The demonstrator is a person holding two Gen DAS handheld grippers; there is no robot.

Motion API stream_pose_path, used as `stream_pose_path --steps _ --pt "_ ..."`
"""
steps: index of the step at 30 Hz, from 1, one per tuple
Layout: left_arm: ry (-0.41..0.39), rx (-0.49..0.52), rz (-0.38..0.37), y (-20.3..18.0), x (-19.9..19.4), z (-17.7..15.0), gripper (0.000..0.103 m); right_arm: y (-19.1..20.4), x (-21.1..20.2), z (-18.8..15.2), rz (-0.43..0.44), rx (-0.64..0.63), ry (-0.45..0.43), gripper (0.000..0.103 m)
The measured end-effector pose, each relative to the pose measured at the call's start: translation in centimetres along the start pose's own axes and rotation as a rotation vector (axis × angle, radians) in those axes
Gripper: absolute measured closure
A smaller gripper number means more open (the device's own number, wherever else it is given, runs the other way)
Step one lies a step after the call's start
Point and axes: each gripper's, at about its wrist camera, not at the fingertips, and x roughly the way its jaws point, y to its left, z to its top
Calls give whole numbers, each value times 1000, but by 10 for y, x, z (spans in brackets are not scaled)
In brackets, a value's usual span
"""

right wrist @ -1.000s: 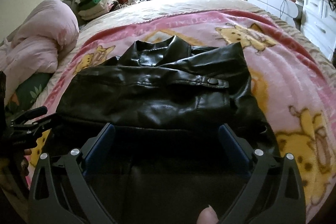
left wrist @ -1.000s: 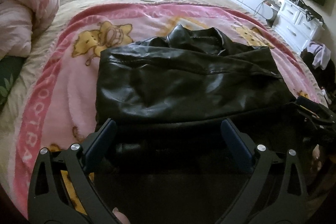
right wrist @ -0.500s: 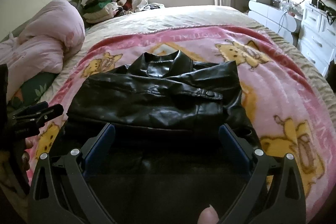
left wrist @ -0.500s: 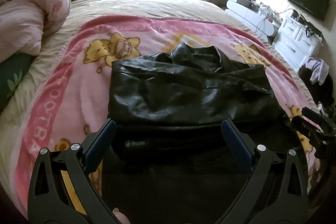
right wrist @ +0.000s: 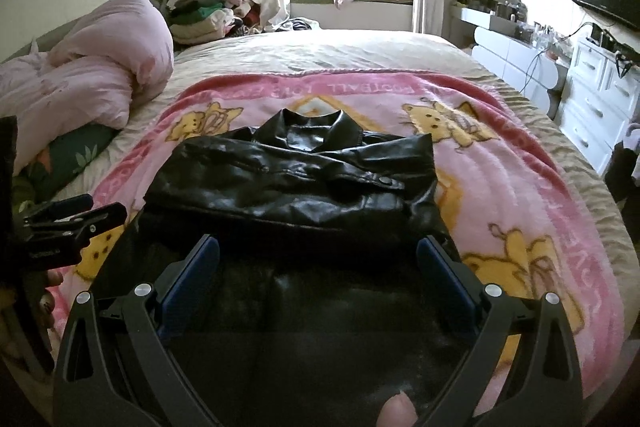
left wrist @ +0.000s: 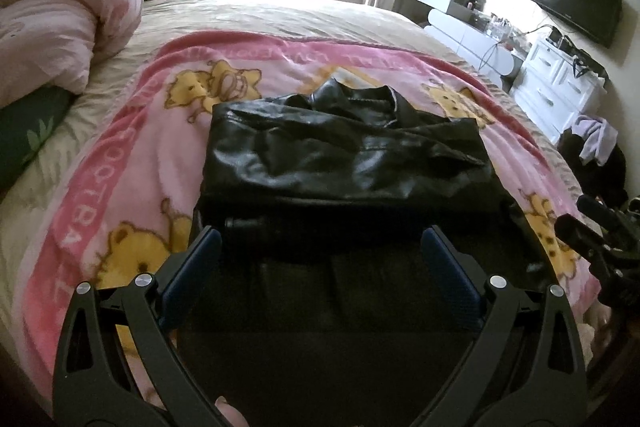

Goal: Fold large clothes

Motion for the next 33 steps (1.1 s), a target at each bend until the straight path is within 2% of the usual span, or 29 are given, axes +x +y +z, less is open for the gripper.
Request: stream_pose_path --steps 14,33 --pt "10 2 29 -9 -26 -36 9 -8 -33 -27 11 -12 -13 5" --pt "40 28 90 -18 -36 -81 9 -25 -57 -68 28 -6 -6 5"
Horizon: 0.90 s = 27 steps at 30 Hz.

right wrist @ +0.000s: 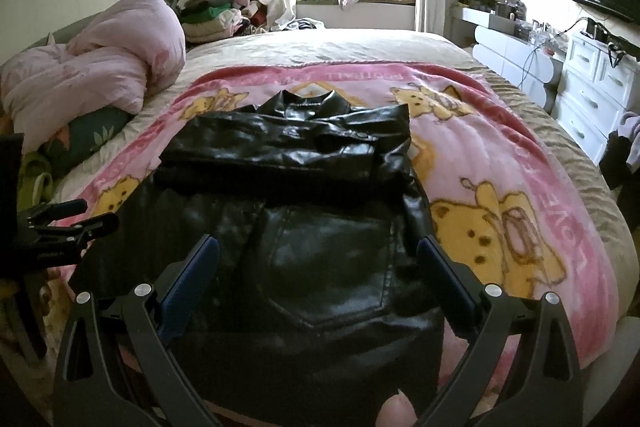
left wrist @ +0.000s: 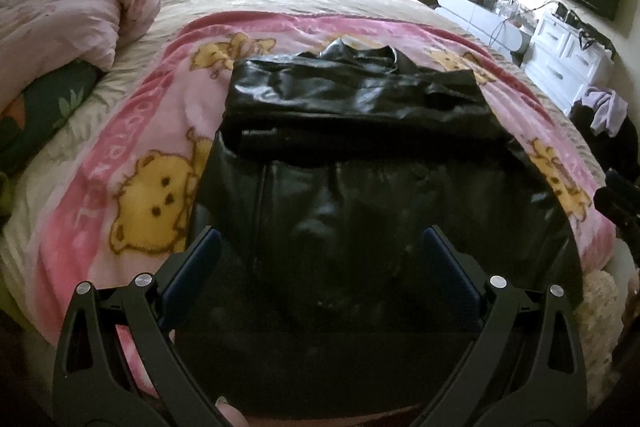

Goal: Fold large clothes

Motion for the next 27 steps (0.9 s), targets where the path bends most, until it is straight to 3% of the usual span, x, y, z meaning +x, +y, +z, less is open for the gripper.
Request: stream_pose_path --steps 14,27 --pt "67 -17 38 12 11 -33 9 -12 4 -40 0 -8 72 5" --pt "116 -117 102 61 16 -62 9 -40 7 -78 13 58 148 5"
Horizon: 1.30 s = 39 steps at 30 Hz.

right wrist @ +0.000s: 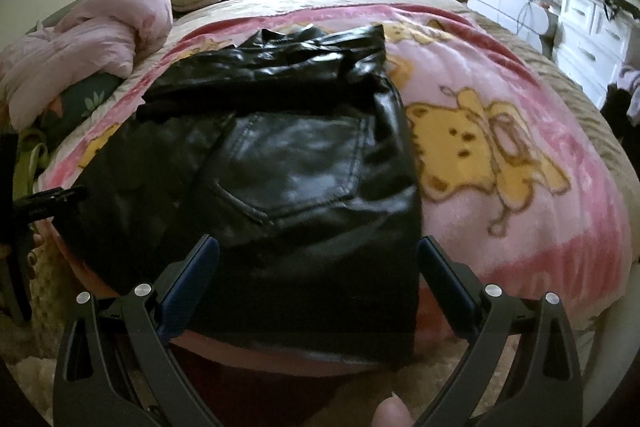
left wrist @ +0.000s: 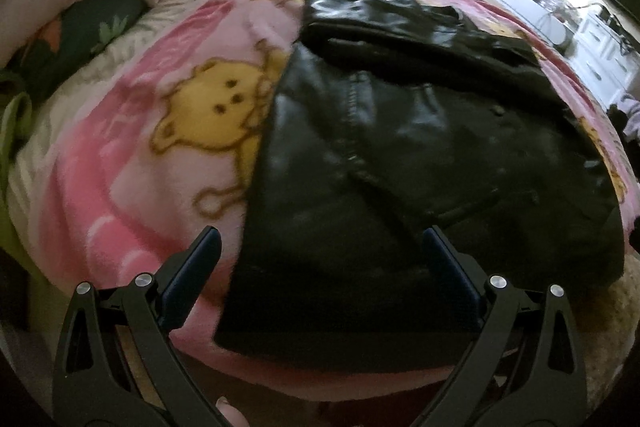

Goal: Fold large clothes

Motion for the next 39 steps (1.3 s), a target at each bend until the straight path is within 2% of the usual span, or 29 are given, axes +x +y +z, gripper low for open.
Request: stream_pose_path --steps 7,14,16,18,22,24,26,27,30,34,36,38,39 --pt "45 -32 1 21 10 -10 9 -19 0 -14 23 43 38 5" --pt "68 -80 -87 36 16 -19 9 -38 21 -23 107 88 107 6" --pt "70 -77 -99 37 16 -19 9 -42 31 -25 132 105 134 20" --pt "74 -86 -122 40 15 -20 9 -45 38 -29 175 132 149 25" --pt "73 -79 -139 40 17 -21 10 -49 30 -33 165 200 77 44" --pt "71 -84 -145 39 17 -20 17 -49 25 -33 165 196 43 72" --pt "70 -78 -147 37 16 -19 26 -47 16 -31 194 173 3 79" --pt "68 -74 -147 35 15 -19 33 -46 11 -29 202 163 -15 81" --pt "72 -76 -142 32 12 -18 45 -42 -2 -20 240 138 -74 88" --pt "75 -115 -140 34 8 -15 58 -41 -11 -6 275 122 -117 88" --pt "61 -119 -138 34 3 -13 74 -41 -10 0 294 122 -126 88" --pt "43 -127 -176 33 -3 -11 91 -41 -9 5 306 118 -130 89" --pt "32 -129 -181 32 -7 -9 93 -42 -10 7 309 116 -134 89"
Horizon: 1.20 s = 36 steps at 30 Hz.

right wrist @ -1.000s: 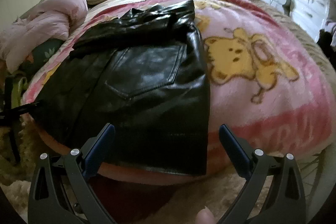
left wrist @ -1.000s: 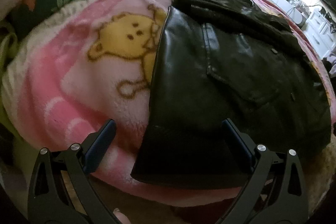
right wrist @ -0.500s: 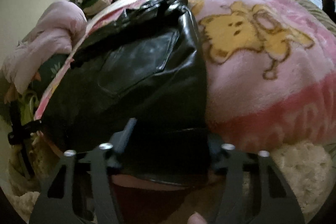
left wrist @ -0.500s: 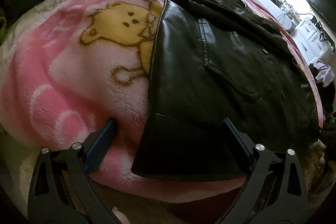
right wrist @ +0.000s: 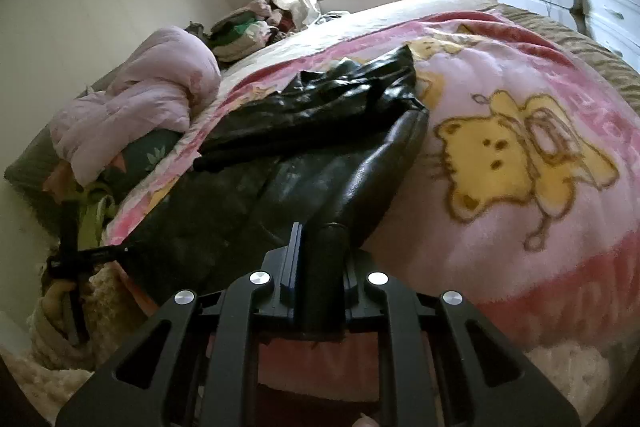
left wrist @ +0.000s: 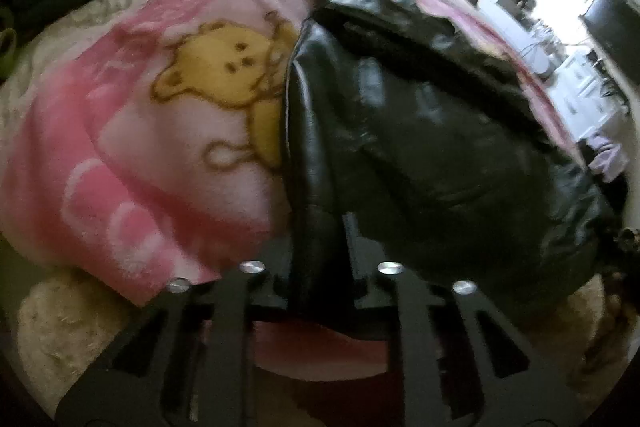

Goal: Fold large clothes

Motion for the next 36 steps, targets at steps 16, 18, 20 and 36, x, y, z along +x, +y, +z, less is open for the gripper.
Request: stream_pose_path --steps 16,18,20,36 --pt "-108 21 -114 -31 -23 56 97 7 -11 38 29 5 -87 90" --pt "-127 19 -122 -33 -27 65 97 7 -11 48 21 3 -93 90" --pt "-146 21 -129 -36 -31 75 97 6 -10 58 17 5 -106 90" --pt "-192 -12 -180 -43 -27 154 96 -11 18 138 -3 55 -176 90"
